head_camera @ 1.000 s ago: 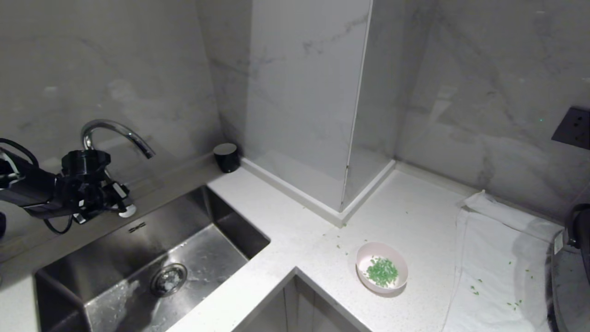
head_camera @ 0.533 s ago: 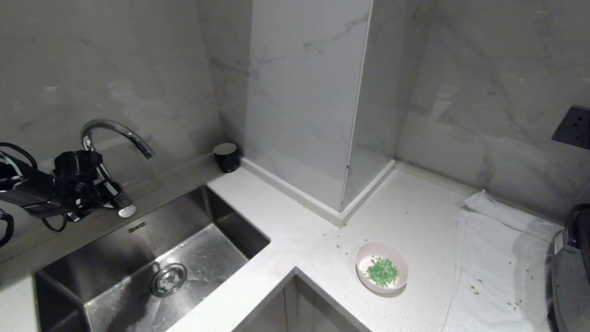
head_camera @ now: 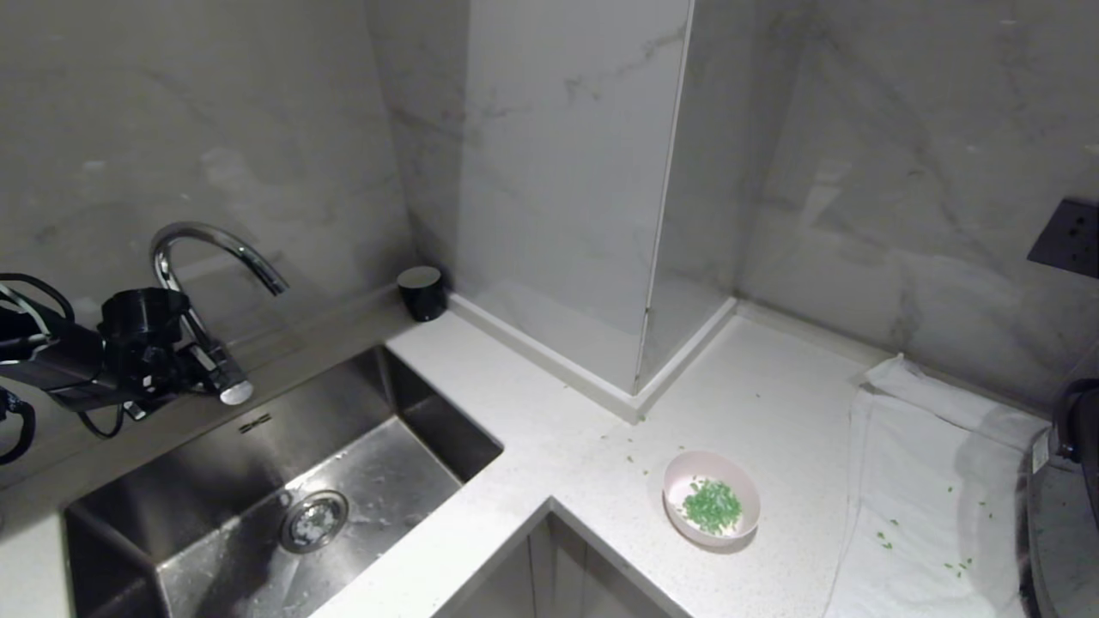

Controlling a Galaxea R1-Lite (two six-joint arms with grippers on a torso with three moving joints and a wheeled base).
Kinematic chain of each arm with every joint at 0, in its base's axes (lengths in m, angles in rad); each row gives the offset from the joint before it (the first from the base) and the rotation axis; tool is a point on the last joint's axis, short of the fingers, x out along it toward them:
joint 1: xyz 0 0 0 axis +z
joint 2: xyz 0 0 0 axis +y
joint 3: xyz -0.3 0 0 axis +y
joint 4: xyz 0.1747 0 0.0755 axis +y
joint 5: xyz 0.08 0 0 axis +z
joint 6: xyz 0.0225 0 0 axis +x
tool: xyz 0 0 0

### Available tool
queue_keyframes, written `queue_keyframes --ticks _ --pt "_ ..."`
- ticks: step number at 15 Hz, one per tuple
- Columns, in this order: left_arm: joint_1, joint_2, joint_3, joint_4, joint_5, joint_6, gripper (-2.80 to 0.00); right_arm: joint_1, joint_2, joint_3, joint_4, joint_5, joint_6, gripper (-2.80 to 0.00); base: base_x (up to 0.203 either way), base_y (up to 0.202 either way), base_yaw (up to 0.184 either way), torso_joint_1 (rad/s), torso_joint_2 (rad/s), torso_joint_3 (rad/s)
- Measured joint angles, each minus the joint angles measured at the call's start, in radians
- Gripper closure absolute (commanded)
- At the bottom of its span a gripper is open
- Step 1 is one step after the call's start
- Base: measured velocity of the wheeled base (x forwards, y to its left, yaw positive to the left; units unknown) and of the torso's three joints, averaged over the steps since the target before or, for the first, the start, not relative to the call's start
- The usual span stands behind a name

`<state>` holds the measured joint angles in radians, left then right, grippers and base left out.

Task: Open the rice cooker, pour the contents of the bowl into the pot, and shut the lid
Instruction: Turn on the tap

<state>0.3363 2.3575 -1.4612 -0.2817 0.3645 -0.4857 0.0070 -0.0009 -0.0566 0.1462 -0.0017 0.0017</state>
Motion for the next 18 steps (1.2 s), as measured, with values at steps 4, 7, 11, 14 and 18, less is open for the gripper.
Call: queue_keyframes --ticks 4,7,11,14,18 --pt "0.002 0.01 -0.013 0.0 0.005 -0.01 0.0 0.0 0.0 0.0 0.0 0.0 0.0 0.0 0.0 0.0 0.0 0.0 0.0 0.0" --pt "0.002 0.007 -0.014 -0.005 0.004 -0.012 0.0 0.0 0.0 0.0 0.0 0.0 0.0 0.0 0.0 0.0 0.0 0.0 0.0 0.0" --pt "0.003 0.004 -0.011 -0.002 0.011 -0.011 0.0 0.0 0.0 0.0 0.001 0.0 0.0 0.0 0.0 0.0 0.0 0.0 0.0 0.0" --pt "0.002 0.0 -0.002 -0.001 0.01 -0.012 0.0 0.0 0.0 0.0 0.001 0.0 0.0 0.0 0.0 0.0 0.0 0.0 0.0 0.0" --pt "-0.009 -0.018 0.03 0.001 0.008 -0.006 0.0 0.0 0.0 0.0 0.0 0.0 0.0 0.0 0.0 0.0 0.0 0.0 0.0 0.0"
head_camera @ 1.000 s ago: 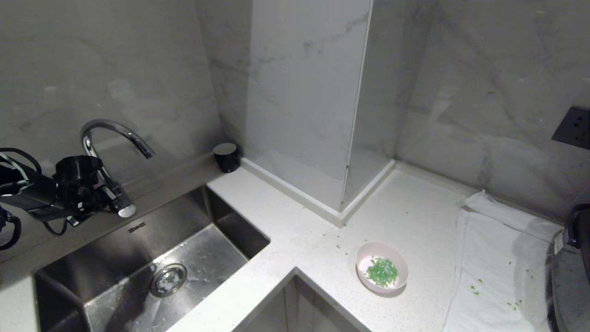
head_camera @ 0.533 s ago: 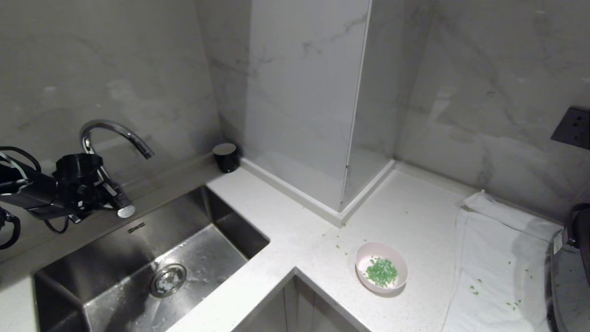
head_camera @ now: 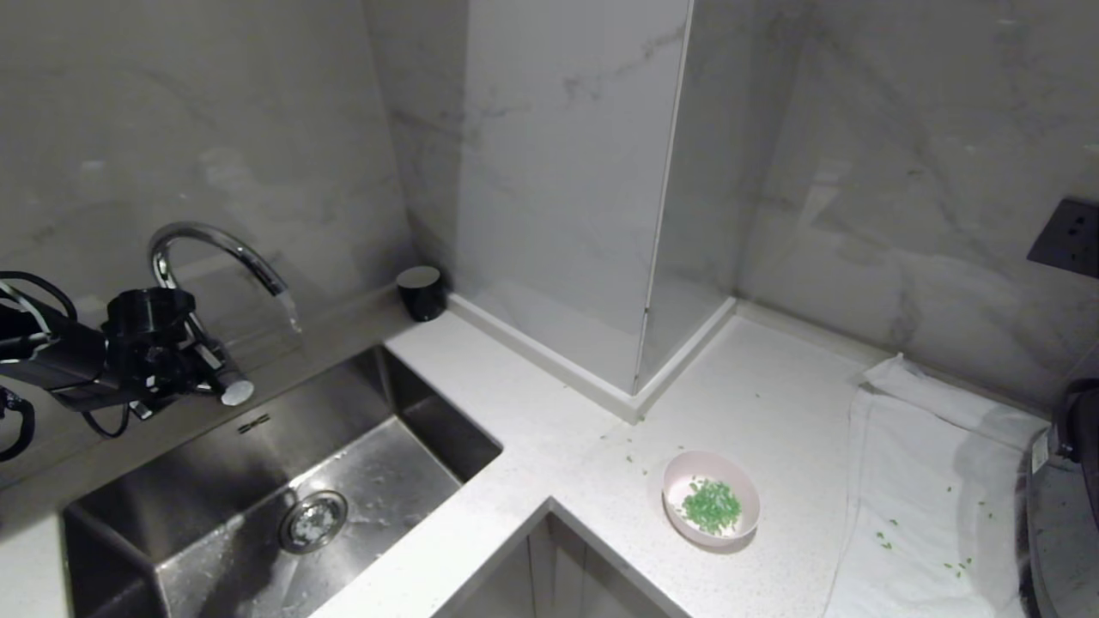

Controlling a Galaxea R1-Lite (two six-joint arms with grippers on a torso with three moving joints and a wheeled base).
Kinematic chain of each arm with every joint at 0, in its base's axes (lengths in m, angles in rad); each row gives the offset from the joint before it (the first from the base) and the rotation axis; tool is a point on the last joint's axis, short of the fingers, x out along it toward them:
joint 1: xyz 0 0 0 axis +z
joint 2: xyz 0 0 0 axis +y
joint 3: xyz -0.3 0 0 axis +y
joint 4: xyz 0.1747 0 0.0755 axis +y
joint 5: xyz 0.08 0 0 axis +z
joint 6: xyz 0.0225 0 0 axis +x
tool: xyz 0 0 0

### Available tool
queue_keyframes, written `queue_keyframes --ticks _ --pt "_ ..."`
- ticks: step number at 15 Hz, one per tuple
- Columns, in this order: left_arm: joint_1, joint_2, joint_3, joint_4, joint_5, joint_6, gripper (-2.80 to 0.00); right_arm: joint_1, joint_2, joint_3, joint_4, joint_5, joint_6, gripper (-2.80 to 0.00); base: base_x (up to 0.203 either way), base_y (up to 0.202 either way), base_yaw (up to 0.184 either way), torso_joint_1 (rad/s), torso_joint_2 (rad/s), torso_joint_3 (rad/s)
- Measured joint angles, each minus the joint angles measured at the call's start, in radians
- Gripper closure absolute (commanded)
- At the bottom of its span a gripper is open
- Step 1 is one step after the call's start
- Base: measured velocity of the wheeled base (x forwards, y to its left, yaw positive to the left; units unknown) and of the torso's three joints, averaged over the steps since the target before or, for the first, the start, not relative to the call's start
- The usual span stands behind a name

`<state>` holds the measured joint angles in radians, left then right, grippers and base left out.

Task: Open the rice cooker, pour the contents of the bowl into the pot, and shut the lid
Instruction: Turn on the tap

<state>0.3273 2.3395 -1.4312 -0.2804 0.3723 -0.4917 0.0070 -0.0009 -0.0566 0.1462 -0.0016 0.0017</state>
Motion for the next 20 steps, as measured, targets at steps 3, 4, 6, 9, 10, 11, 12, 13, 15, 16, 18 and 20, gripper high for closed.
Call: queue_keyframes --ticks 3,4,6,9,10,11,12,13,15,16,18,20 --pt "-0.003 -0.004 0.011 0.001 0.0 0.002 0.0 0.0 0.0 0.0 0.0 0.0 0.0 0.0 0.0 0.0 0.0 0.0 0.0 0.0" --pt "-0.003 -0.004 0.014 0.001 -0.001 0.003 0.0 0.0 0.0 0.0 0.0 0.0 0.0 0.0 0.0 0.0 0.0 0.0 0.0 0.0" --pt "-0.001 -0.002 0.011 0.002 -0.001 0.004 0.0 0.0 0.0 0.0 0.0 0.0 0.0 0.0 0.0 0.0 0.0 0.0 0.0 0.0" --pt "0.002 0.002 0.0 0.004 0.001 0.004 0.0 0.0 0.0 0.0 0.0 0.0 0.0 0.0 0.0 0.0 0.0 0.0 0.0 0.0" --pt "0.002 0.004 -0.006 0.005 0.001 0.004 0.0 0.0 0.0 0.0 0.0 0.0 0.0 0.0 0.0 0.0 0.0 0.0 0.0 0.0" --pt "0.002 0.005 -0.014 0.008 0.001 0.004 0.0 0.0 0.0 0.0 0.0 0.0 0.0 0.0 0.0 0.0 0.0 0.0 0.0 0.0" --pt "0.002 0.007 -0.022 0.011 0.001 0.004 0.0 0.0 0.0 0.0 0.001 0.0 0.0 0.0 0.0 0.0 0.0 0.0 0.0 0.0" --pt "0.002 0.008 -0.025 0.011 0.002 0.004 0.0 0.0 0.0 0.0 0.0 0.0 0.0 0.0 0.0 0.0 0.0 0.0 0.0 0.0" --pt "0.001 0.009 -0.028 0.01 0.002 0.006 0.0 0.0 0.0 0.0 0.0 0.0 0.0 0.0 0.0 0.0 0.0 0.0 0.0 0.0" --pt "0.001 0.01 -0.028 0.009 0.002 0.006 0.0 0.0 0.0 0.0 0.0 0.0 0.0 0.0 0.0 0.0 0.0 0.0 0.0 0.0" --pt "0.001 0.012 -0.028 0.008 0.002 0.006 0.0 0.0 0.0 0.0 0.0 0.0 0.0 0.0 0.0 0.0 0.0 0.0 0.0 0.0" --pt "0.002 0.012 -0.026 0.007 0.002 0.006 0.0 0.0 0.0 0.0 0.0 0.0 0.0 0.0 0.0 0.0 0.0 0.0 0.0 0.0"
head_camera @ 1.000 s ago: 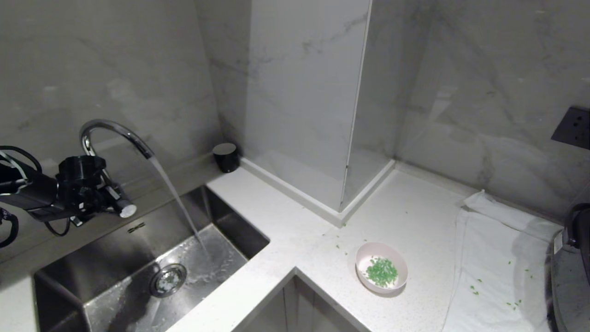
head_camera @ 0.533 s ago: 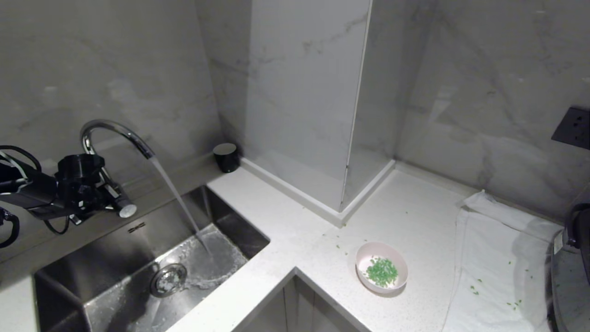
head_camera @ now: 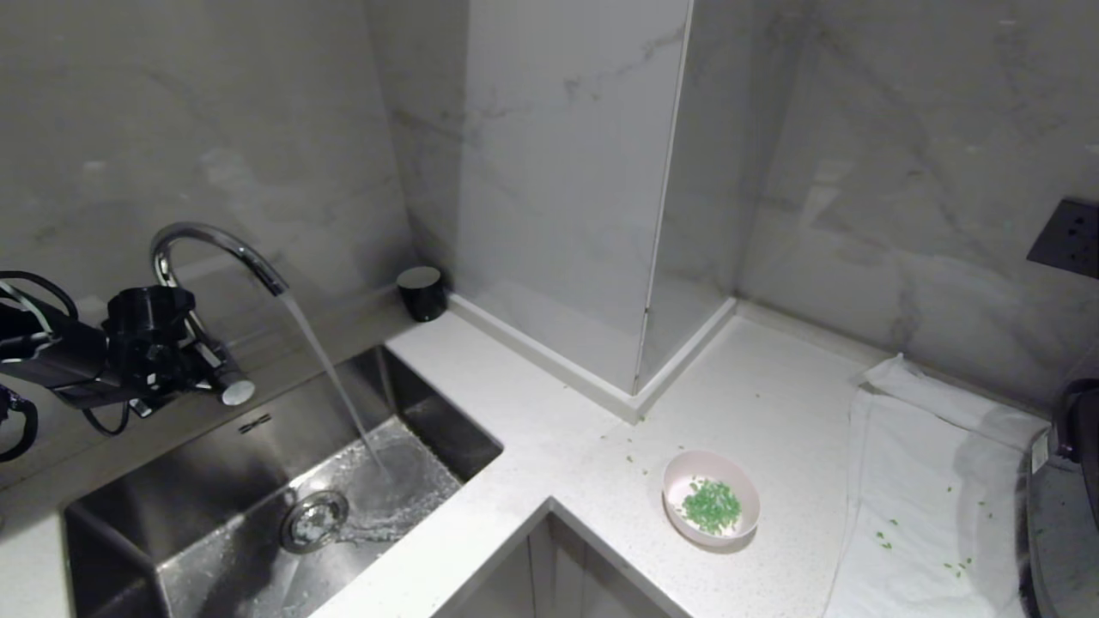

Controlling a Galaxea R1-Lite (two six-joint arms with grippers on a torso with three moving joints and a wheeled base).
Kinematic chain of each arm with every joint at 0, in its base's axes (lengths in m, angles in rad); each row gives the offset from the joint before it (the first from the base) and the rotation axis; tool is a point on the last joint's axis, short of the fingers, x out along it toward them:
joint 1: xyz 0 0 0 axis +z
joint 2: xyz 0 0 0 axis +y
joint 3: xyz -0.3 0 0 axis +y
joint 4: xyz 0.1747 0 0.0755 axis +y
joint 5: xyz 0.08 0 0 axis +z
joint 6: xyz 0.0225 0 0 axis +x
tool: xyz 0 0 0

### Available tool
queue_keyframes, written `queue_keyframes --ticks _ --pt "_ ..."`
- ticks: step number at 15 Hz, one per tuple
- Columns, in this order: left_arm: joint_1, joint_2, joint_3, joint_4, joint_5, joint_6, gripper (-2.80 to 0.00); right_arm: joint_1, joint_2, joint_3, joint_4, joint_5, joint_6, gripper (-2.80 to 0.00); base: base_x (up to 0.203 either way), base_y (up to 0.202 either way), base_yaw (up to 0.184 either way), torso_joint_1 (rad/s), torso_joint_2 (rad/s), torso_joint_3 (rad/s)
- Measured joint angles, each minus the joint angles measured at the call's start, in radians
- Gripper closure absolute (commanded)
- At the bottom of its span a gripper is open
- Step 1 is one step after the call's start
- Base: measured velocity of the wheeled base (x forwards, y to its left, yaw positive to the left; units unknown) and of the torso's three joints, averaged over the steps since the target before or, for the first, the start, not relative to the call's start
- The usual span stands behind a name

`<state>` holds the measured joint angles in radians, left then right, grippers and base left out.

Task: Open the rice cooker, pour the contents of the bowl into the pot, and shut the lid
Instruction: Turn on the tap

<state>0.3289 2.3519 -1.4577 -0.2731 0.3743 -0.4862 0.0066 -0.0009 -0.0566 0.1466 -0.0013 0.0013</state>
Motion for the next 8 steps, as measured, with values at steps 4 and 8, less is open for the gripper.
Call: queue_keyframes --ticks 4,8 --pt "-0.003 -0.003 0.003 -0.003 0.0 -0.001 0.0 0.0 0.0 0.0 0.0 0.0 0.0 0.0 0.0 0.0 0.0 0.0 0.0 0.0" --pt "-0.004 -0.005 0.003 -0.004 -0.001 -0.003 0.0 0.0 0.0 0.0 0.0 0.0 0.0 0.0 0.0 0.0 0.0 0.0 0.0 0.0"
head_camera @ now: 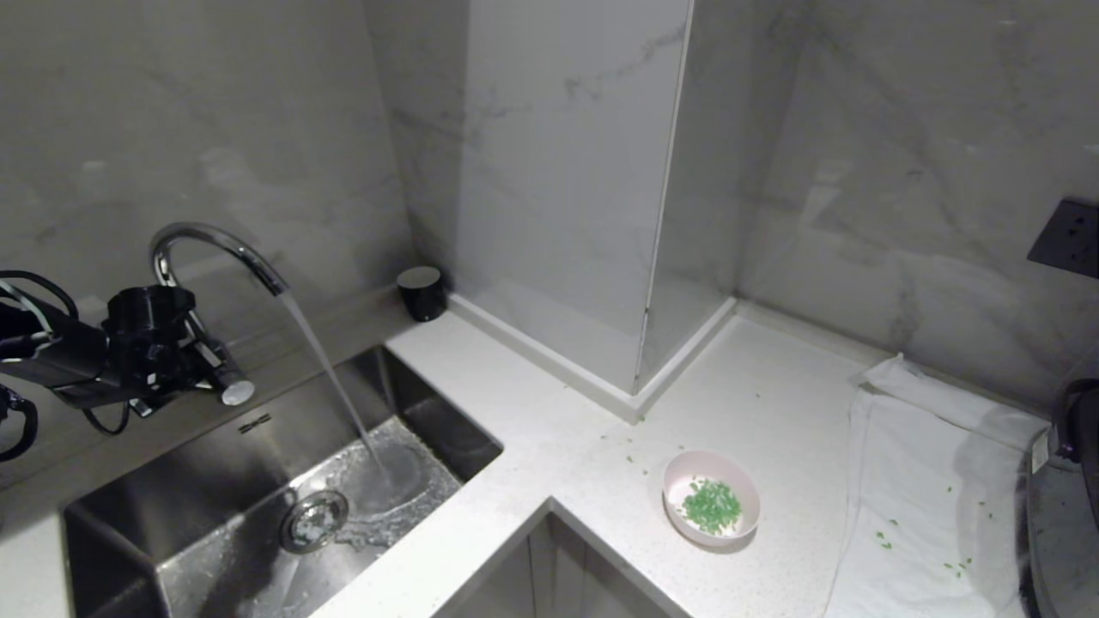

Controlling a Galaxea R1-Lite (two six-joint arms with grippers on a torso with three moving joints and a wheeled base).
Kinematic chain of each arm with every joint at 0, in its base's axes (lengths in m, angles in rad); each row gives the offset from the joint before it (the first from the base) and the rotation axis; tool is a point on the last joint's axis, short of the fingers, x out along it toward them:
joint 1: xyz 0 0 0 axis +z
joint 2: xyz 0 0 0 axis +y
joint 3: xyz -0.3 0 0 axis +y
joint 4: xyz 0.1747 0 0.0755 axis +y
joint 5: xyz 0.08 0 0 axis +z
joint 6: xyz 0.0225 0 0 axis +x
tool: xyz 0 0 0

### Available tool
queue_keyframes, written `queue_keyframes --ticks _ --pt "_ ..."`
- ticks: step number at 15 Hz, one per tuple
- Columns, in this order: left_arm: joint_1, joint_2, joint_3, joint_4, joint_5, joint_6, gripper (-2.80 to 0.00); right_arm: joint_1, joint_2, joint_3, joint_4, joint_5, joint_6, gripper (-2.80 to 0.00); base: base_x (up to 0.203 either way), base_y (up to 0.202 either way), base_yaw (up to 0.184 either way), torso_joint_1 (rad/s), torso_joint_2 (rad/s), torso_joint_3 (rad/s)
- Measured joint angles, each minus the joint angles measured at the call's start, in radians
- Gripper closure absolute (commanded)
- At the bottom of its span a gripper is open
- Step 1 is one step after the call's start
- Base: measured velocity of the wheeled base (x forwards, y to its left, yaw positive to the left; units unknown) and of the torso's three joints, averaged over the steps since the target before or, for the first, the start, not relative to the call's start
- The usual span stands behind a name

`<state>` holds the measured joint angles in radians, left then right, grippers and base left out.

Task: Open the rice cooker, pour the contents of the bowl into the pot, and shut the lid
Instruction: Turn on the tap

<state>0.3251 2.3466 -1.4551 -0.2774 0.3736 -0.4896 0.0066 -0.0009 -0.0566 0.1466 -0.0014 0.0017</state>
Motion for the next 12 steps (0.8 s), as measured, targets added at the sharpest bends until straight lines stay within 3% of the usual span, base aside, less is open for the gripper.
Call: queue_keyframes --ticks 1,9,12 --pt "0.0 -0.001 0.0 0.0 0.0 -0.001 -2.8 0.0 0.0 0.0 0.0 0.0 0.0 0.0 0.0 0.0 0.0 0.0 0.0 0.0" --pt "0.0 -0.005 0.01 0.001 -0.003 -0.006 -2.8 0.0 0.0 0.0 0.0 0.0 0.0 0.0 0.0 0.0 0.0 0.0 0.0 0.0" --pt "-0.008 -0.045 0.07 0.0 -0.016 -0.007 -2.8 0.0 0.0 0.0 0.0 0.0 0.0 0.0 0.0 0.0 0.0 0.0 0.0 0.0"
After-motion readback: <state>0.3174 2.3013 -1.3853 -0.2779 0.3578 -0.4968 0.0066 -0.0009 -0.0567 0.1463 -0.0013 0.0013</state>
